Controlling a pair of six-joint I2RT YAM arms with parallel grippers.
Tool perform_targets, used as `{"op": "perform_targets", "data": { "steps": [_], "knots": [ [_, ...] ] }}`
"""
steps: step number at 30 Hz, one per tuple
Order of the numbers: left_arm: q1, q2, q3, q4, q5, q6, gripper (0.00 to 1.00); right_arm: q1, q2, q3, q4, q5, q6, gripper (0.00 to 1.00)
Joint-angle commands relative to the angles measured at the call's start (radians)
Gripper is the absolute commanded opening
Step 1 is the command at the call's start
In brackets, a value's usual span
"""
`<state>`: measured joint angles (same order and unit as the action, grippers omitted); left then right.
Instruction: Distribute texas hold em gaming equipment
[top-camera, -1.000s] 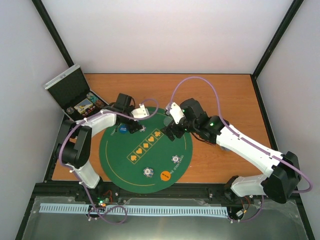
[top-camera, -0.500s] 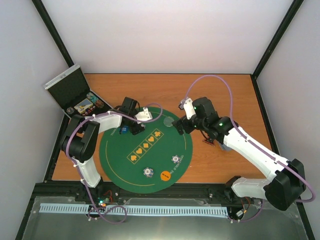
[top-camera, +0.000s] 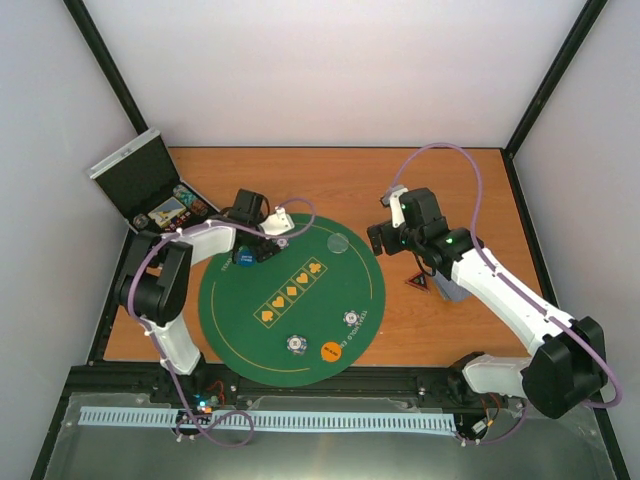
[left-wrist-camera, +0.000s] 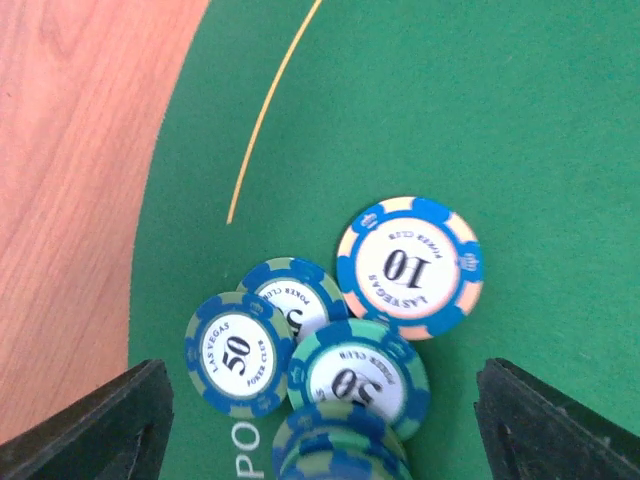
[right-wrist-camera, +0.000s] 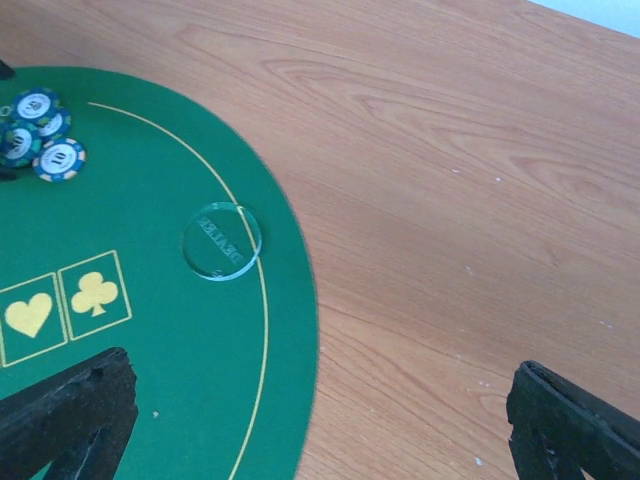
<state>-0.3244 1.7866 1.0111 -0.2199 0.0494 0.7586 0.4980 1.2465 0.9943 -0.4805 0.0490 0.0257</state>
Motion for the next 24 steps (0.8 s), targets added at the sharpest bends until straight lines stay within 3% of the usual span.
{"op": "perform_targets", "data": {
  "steps": [1,5,11,18,24],
  "knots": [
    [0.009,-0.129,0.037,-0.106,0.133,-0.033,0.85,-0.007,0.005,0.000,-0.013,0.071,0.015,1.00],
    [0.038,-0.253,0.012,-0.173,0.186,-0.064,0.88,-0.007,-0.013,0.018,-0.056,0.099,0.036,1.00],
    [0.140,-0.466,-0.070,-0.206,0.237,-0.142,0.96,-0.007,-0.086,0.025,-0.131,0.012,0.071,1.00],
    [0.236,-0.682,-0.193,-0.192,0.301,-0.224,1.00,-0.008,-0.234,-0.005,-0.122,0.098,0.047,1.00],
    [0.252,-0.773,-0.259,-0.128,0.298,-0.300,1.00,-0.009,-0.199,0.062,-0.135,0.188,0.004,1.00]
  ]
}}
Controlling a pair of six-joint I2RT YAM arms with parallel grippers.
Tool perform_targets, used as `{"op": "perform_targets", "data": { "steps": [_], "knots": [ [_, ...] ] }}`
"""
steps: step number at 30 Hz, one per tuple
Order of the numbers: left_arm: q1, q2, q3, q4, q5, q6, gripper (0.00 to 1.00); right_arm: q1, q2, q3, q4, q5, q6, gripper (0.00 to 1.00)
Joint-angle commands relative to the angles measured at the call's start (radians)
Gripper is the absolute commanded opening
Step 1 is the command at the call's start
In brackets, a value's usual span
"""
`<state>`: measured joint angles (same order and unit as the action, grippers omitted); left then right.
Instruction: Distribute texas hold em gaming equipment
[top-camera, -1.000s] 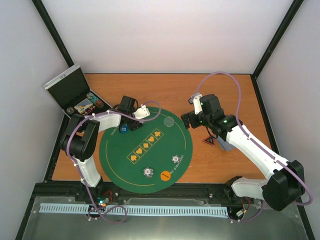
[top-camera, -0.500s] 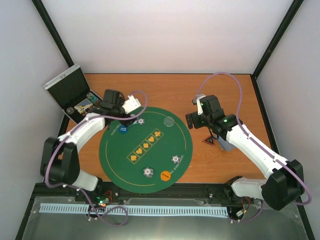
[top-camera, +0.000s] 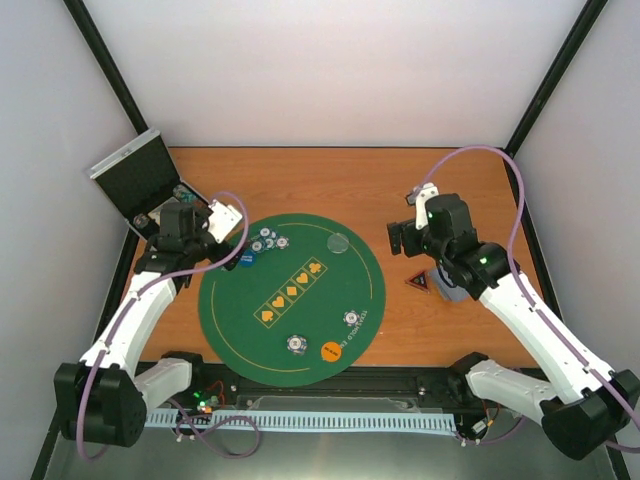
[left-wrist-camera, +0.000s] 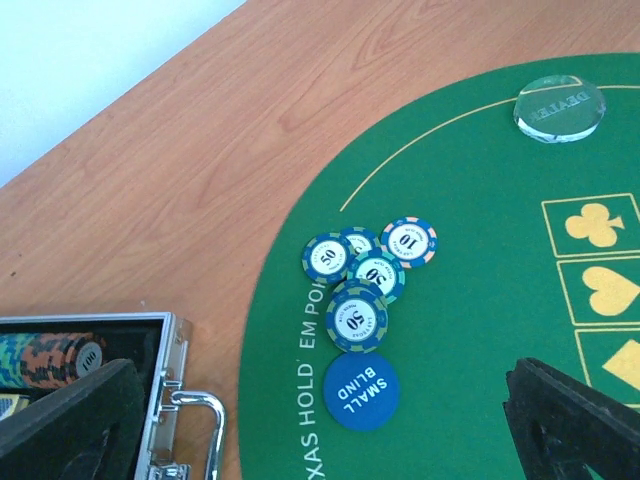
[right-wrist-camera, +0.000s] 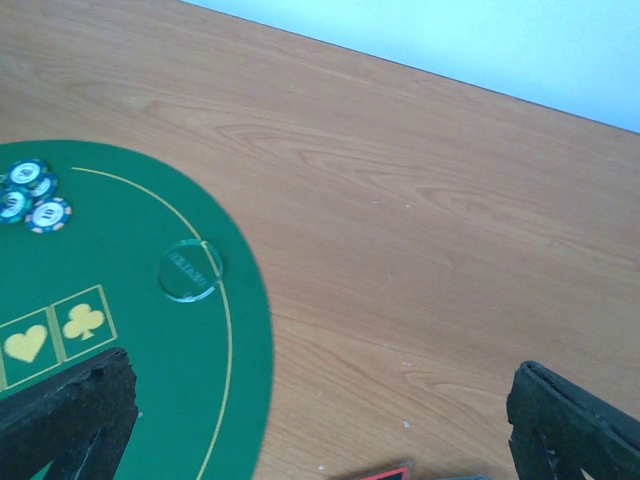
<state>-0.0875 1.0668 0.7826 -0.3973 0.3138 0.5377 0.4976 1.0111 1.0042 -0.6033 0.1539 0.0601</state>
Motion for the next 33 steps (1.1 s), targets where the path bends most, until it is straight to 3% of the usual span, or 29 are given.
{"op": "perform_targets", "data": {
  "steps": [1,6,10,12,21,33],
  "knots": [
    [0.015,-0.062,-0.046,0.069,0.038,-0.087,1.00,-0.013,0.053,0.067,-0.027,0.096,-0.033,1.00],
    [0.015,-0.050,-0.062,0.084,0.054,-0.118,1.00,-0.097,0.119,0.133,-0.141,0.125,-0.035,1.00],
    [0.015,-0.011,-0.055,0.083,0.059,-0.130,1.00,-0.267,0.103,0.125,-0.130,0.036,0.084,1.00],
    [0.015,0.009,-0.050,0.080,0.046,-0.136,1.00,-0.367,0.086,0.069,-0.109,-0.086,0.160,1.00],
    [0.015,0.052,-0.025,0.045,0.058,-0.148,1.00,-0.626,0.081,-0.239,-0.035,-0.271,0.415,1.00],
    [0.015,0.065,-0.007,0.017,0.086,-0.142,1.00,-0.639,-0.005,-0.407,-0.080,-0.225,0.551,0.90]
  ]
}}
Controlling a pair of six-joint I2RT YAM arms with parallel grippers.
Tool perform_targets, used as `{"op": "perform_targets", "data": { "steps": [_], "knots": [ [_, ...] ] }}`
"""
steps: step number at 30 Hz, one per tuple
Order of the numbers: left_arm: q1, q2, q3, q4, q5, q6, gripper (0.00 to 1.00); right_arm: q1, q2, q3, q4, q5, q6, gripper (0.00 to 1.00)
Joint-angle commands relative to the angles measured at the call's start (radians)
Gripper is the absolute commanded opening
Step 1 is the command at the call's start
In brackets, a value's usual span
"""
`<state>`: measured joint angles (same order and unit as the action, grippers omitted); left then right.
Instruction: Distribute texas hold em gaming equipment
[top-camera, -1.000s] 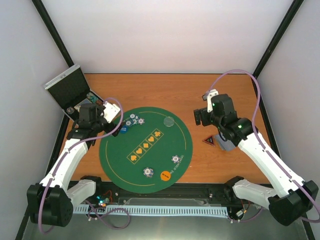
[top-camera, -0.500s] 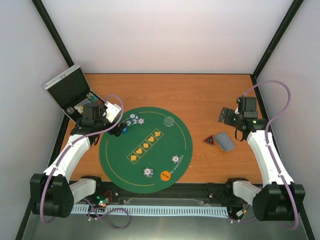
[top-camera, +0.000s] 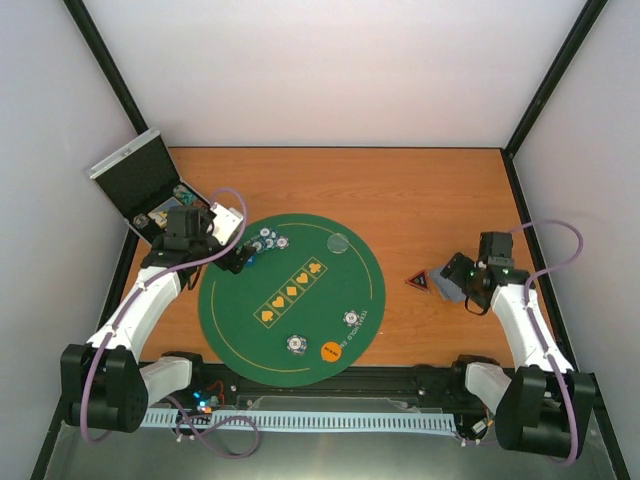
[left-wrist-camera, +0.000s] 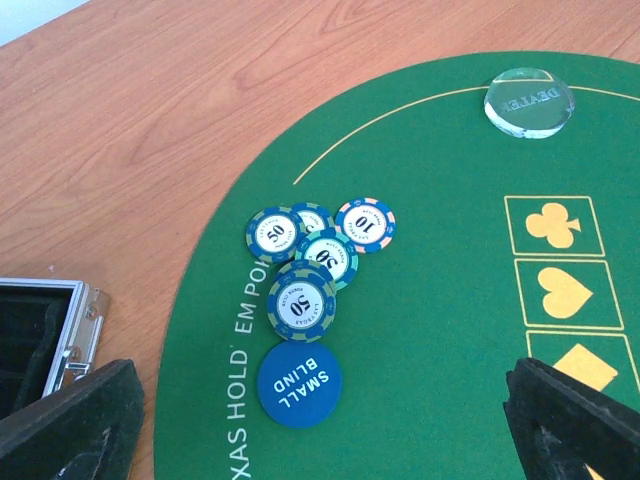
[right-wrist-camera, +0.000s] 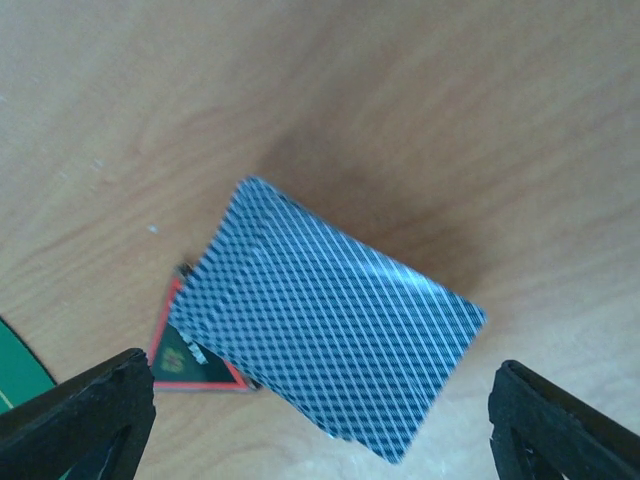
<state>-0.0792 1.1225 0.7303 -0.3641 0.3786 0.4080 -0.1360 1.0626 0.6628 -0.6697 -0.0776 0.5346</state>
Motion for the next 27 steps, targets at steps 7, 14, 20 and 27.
{"op": "perform_targets", "data": {
  "steps": [7,14,20,27],
  "knots": [
    [0.007,0.010,0.050,-0.025,0.033,-0.016,1.00,-0.006,-0.105,-0.130,0.026,0.002,0.160,0.86],
    [0.007,0.006,0.050,-0.026,0.016,-0.018,1.00,-0.006,-0.077,-0.181,0.116,-0.058,0.217,0.75],
    [0.007,0.012,0.049,-0.022,0.011,-0.016,1.00,-0.006,-0.068,-0.216,0.183,-0.086,0.260,0.69],
    [0.007,0.018,0.046,-0.019,0.009,-0.016,1.00,-0.006,-0.048,-0.226,0.220,-0.088,0.272,0.63]
  ]
}}
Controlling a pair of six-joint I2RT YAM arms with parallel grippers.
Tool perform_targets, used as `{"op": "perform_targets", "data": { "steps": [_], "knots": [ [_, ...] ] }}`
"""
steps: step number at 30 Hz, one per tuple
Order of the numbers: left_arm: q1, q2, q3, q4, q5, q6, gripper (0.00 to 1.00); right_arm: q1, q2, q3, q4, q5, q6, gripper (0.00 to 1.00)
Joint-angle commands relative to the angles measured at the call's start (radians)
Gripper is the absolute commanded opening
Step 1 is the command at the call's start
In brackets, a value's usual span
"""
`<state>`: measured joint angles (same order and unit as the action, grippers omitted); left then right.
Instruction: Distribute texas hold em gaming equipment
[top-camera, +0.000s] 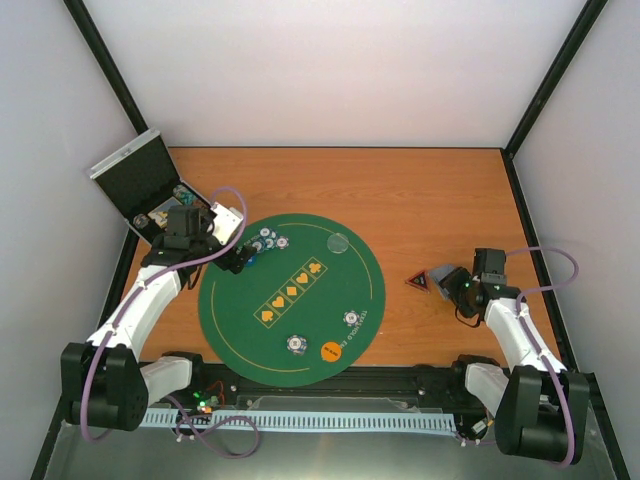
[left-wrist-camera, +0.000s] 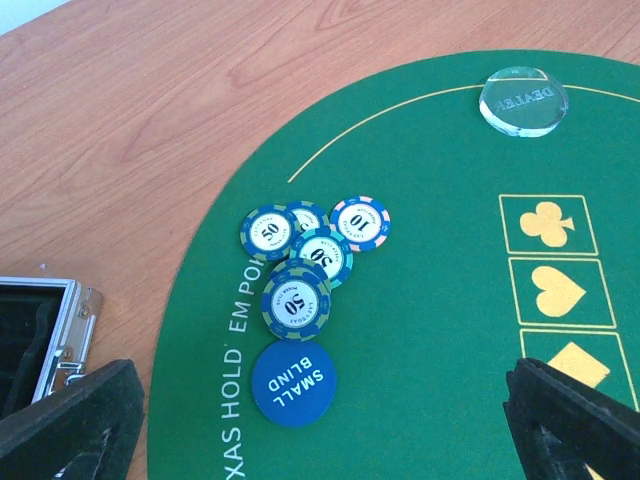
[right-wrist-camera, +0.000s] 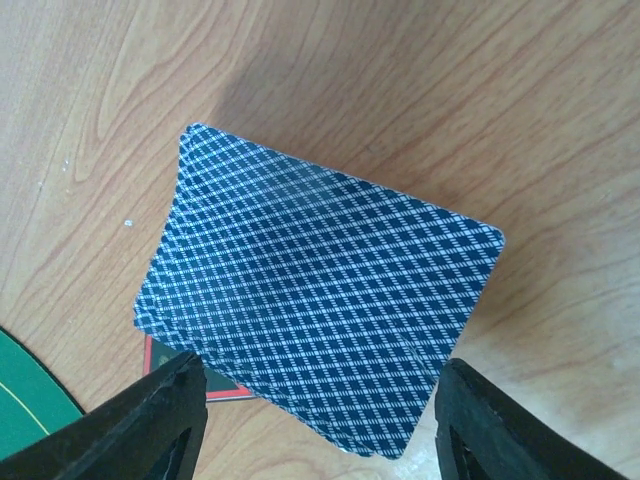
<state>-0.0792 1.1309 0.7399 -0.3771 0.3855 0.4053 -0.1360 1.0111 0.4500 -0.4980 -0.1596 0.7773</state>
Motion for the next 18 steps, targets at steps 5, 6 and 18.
{"op": "perform_targets", "data": {
  "steps": [5,6,18],
  "knots": [
    [0.007,0.018,0.038,-0.006,0.001,-0.014,1.00,-0.004,0.005,-0.023,0.071,-0.018,0.044,0.62],
    [0.007,0.019,0.038,-0.005,0.000,-0.013,1.00,-0.004,0.008,-0.025,0.075,-0.020,0.045,0.62],
    [0.007,0.030,0.036,-0.005,0.000,-0.012,1.00,-0.004,-0.023,0.036,-0.027,-0.001,-0.024,0.73]
  ]
}}
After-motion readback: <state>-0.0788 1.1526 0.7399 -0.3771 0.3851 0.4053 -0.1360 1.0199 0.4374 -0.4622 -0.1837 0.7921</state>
